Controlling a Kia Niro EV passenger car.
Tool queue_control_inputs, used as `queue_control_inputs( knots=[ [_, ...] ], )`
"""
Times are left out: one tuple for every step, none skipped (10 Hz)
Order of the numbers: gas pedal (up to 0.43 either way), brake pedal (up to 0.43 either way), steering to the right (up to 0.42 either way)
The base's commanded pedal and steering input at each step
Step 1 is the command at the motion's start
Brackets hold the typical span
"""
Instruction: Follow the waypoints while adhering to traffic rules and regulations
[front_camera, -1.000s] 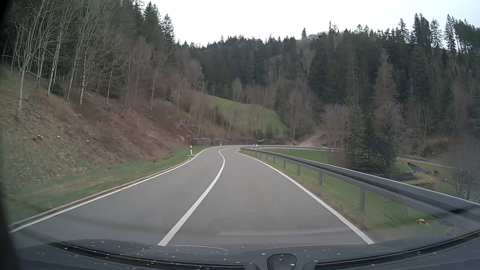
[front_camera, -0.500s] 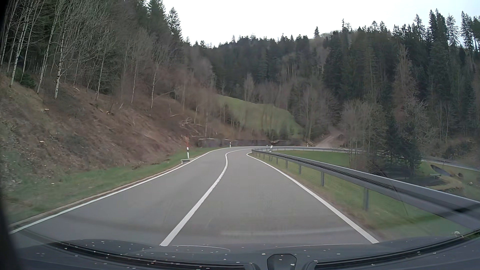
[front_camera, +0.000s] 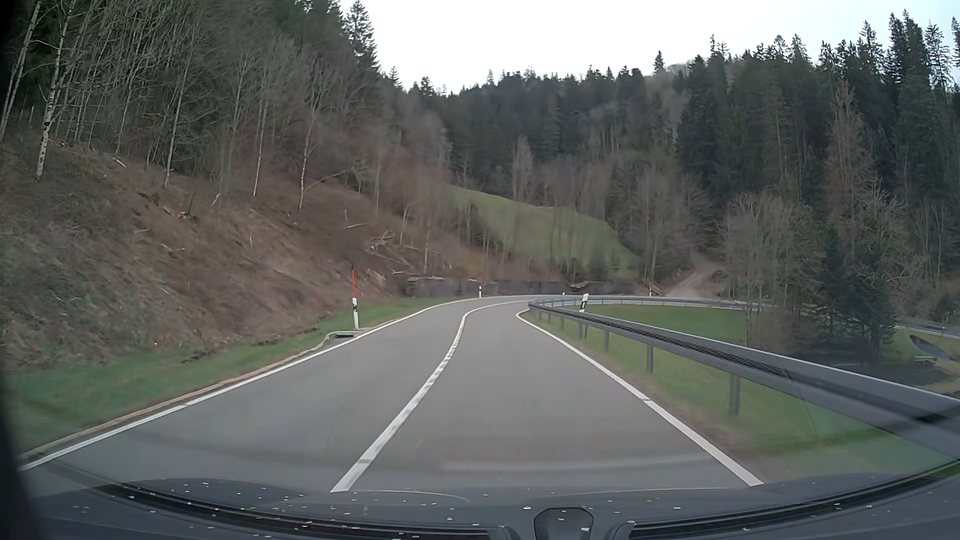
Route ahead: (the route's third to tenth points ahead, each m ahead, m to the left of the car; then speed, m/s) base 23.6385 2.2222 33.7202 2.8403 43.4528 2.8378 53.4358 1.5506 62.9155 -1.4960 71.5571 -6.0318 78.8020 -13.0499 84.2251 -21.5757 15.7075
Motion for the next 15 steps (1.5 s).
queue_control_inputs(
  knots=[
    [0.000,0.134,-0.023],
    [0.000,0.134,-0.019],
    [0.000,0.134,-0.016],
    [0.000,0.134,-0.014],
    [0.000,0.134,-0.013],
    [0.000,0.134,-0.013],
    [0.000,0.134,-0.013],
    [0.000,0.134,-0.013],
    [0.000,0.140,-0.013],
    [0.000,0.140,-0.013],
    [0.000,0.140,-0.013],
    [0.000,0.146,-0.010],
    [0.000,0.152,-0.008],
    [0.000,0.152,-0.006],
    [0.000,0.152,-0.005]
  ],
)
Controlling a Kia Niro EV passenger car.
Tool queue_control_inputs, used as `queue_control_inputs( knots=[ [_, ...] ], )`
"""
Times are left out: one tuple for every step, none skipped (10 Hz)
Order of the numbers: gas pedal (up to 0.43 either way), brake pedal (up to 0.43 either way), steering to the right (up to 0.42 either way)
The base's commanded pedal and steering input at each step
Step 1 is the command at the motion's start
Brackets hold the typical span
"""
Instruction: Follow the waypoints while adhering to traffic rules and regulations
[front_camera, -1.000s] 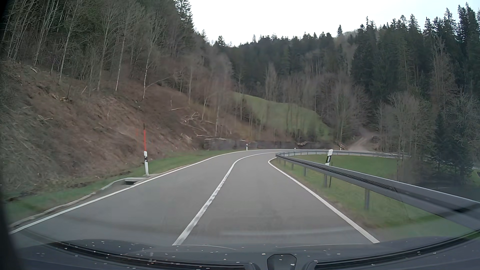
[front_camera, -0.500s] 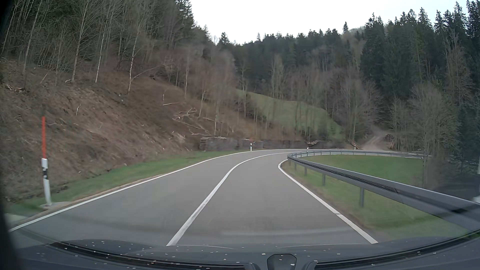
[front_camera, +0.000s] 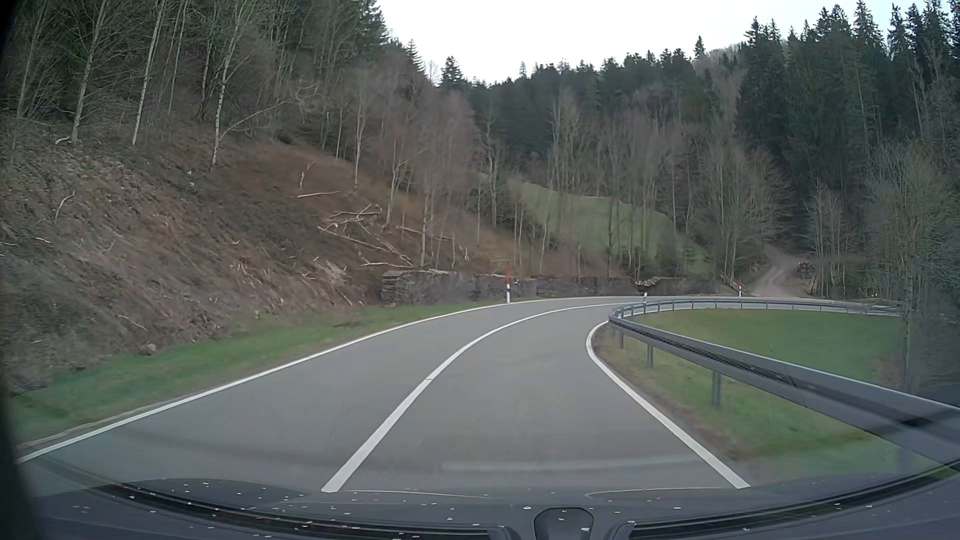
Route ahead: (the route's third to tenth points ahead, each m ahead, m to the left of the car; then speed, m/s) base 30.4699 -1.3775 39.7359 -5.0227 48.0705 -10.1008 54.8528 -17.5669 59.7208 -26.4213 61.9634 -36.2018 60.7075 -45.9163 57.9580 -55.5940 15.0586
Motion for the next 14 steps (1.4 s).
queue_control_inputs(
  knots=[
    [0.000,0.159,-0.003],
    [0.000,0.159,0.000],
    [0.000,0.152,0.004],
    [0.000,0.159,0.011],
    [0.000,0.165,0.021],
    [0.000,0.165,0.030],
    [0.000,0.165,0.039],
    [0.000,0.165,0.048],
    [0.000,0.165,0.055],
    [0.000,0.165,0.059],
    [0.000,0.171,0.064],
    [0.000,0.183,0.067],
    [0.000,0.183,0.069],
    [0.000,0.189,0.072]
  ],
)
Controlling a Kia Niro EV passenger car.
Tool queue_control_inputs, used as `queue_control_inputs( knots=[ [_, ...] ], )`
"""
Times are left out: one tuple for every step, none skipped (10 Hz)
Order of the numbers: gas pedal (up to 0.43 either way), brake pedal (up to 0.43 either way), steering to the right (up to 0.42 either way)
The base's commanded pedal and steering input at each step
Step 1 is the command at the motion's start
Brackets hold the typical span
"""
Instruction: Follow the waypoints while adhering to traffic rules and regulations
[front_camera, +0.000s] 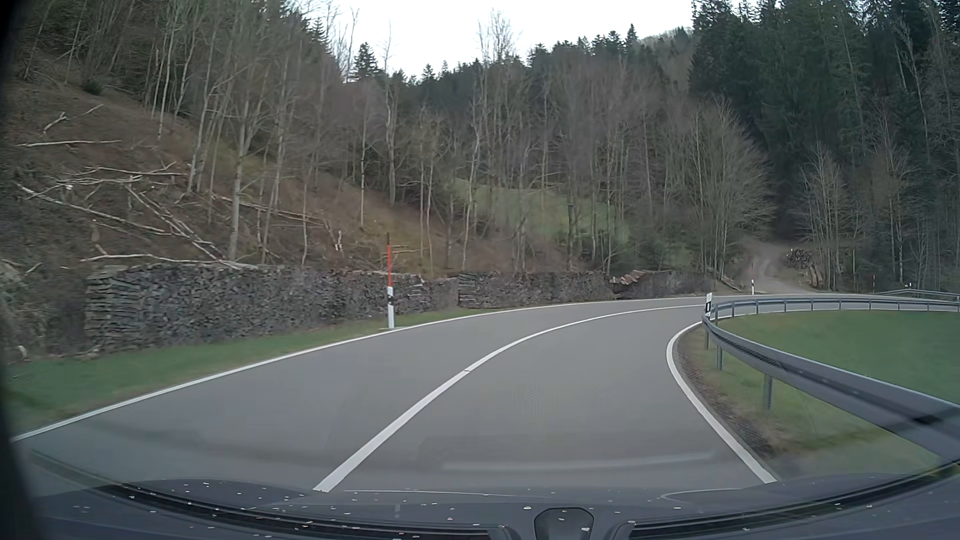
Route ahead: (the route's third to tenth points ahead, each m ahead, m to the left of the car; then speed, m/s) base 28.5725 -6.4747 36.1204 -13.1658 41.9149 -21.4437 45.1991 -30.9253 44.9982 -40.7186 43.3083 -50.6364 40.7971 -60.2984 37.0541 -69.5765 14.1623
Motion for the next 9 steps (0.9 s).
queue_control_inputs(
  knots=[
    [0.000,0.195,0.079],
    [0.000,0.195,0.085],
    [0.000,0.201,0.089],
    [0.000,0.195,0.088],
    [0.000,0.201,0.088],
    [0.000,0.201,0.091],
    [0.000,0.201,0.092],
    [0.000,0.201,0.092],
    [0.000,0.201,0.095]
  ],
)
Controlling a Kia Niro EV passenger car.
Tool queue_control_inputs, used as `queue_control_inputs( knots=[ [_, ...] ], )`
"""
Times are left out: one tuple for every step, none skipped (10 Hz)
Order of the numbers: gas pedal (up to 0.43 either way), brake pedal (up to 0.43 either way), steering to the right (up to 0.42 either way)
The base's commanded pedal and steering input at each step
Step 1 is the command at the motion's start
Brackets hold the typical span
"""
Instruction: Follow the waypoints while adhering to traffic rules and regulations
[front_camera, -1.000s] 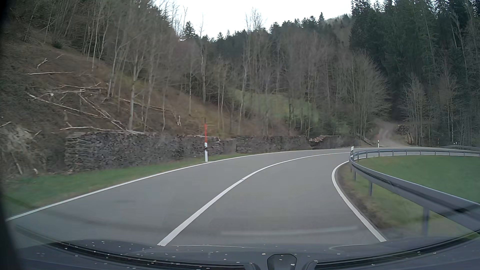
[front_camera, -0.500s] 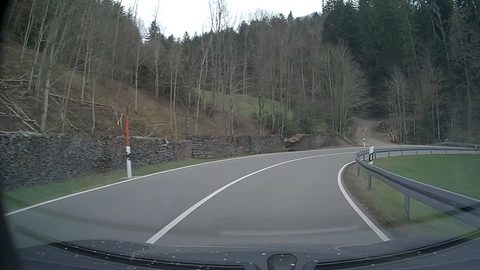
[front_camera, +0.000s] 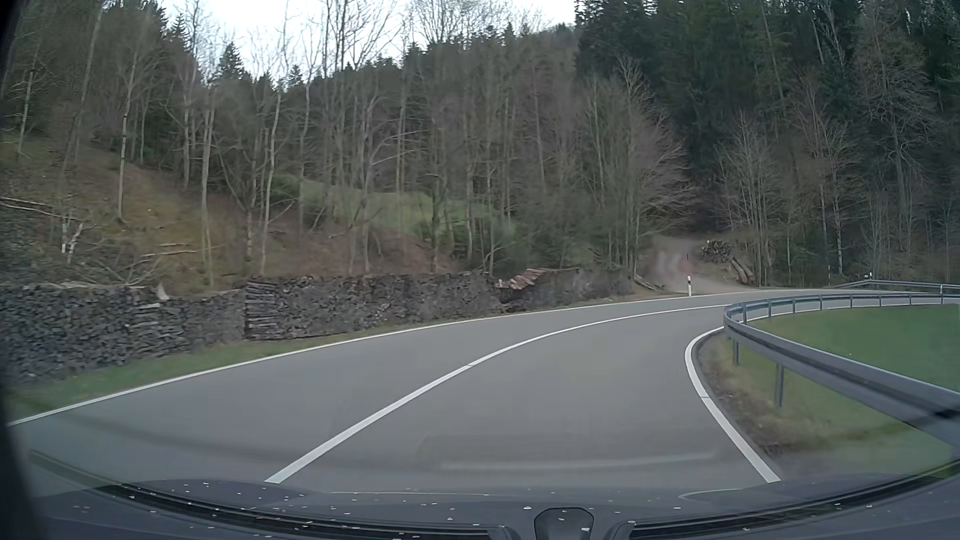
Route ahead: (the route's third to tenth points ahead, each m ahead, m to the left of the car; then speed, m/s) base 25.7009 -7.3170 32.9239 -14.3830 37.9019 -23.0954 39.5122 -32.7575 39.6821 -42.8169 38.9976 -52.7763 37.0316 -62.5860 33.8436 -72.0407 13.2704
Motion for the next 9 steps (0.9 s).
queue_control_inputs(
  knots=[
    [0.000,0.195,0.101],
    [0.000,0.183,0.105],
    [0.000,0.159,0.112],
    [0.000,0.146,0.121],
    [0.000,0.146,0.129],
    [0.000,0.140,0.136],
    [0.000,0.128,0.139],
    [0.000,0.104,0.139],
    [0.000,0.037,0.139]
  ],
)
